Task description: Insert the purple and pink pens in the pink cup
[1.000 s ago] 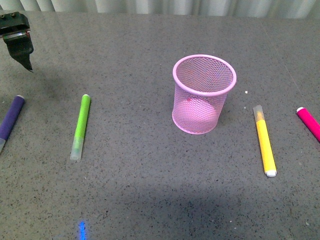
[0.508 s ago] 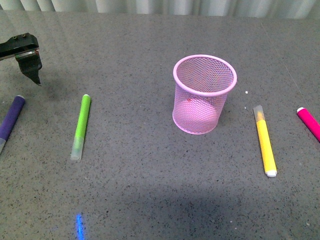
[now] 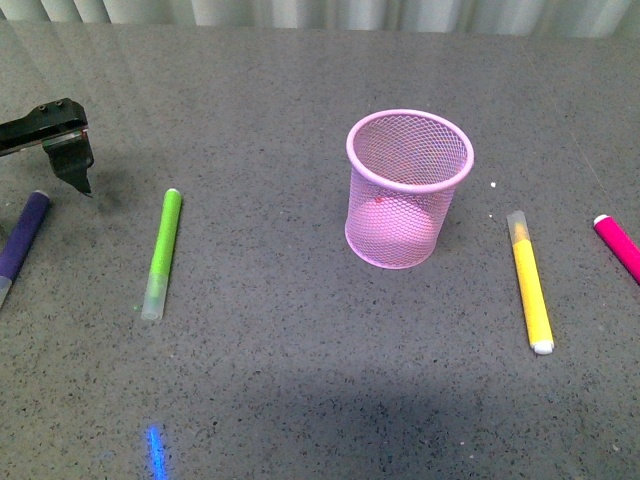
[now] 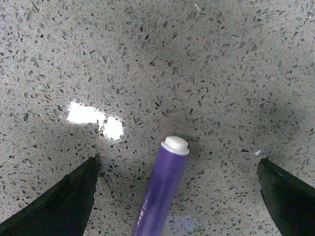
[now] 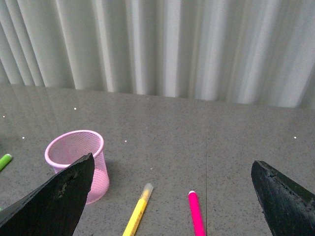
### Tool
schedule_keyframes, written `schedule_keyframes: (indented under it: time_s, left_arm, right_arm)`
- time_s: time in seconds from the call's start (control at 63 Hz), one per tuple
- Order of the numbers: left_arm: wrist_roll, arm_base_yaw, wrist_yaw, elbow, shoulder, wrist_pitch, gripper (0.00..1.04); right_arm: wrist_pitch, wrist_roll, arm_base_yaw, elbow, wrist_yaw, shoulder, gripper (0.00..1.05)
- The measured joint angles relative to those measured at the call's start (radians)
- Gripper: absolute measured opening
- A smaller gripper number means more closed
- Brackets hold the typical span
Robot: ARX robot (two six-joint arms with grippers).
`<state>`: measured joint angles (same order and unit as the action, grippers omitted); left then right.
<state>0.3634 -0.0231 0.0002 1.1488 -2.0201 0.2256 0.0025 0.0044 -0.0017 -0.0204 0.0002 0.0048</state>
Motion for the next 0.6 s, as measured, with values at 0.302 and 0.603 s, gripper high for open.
schedule_keyframes:
  time_s: [0.302, 0.603]
  left_arm:
    - [-0.004, -0.017, 0.000, -0.003, -0.008, -0.017, 0.82]
    - [-0.011, -0.037, 0.000, -0.016, -0.011, -0.037, 0.29]
  right_arm:
    - [0.000, 0.000, 0.000, 0.000, 0.000, 0.000, 0.97]
    - [0.000, 0.000, 0.000, 0.000, 0.000, 0.000, 0.97]
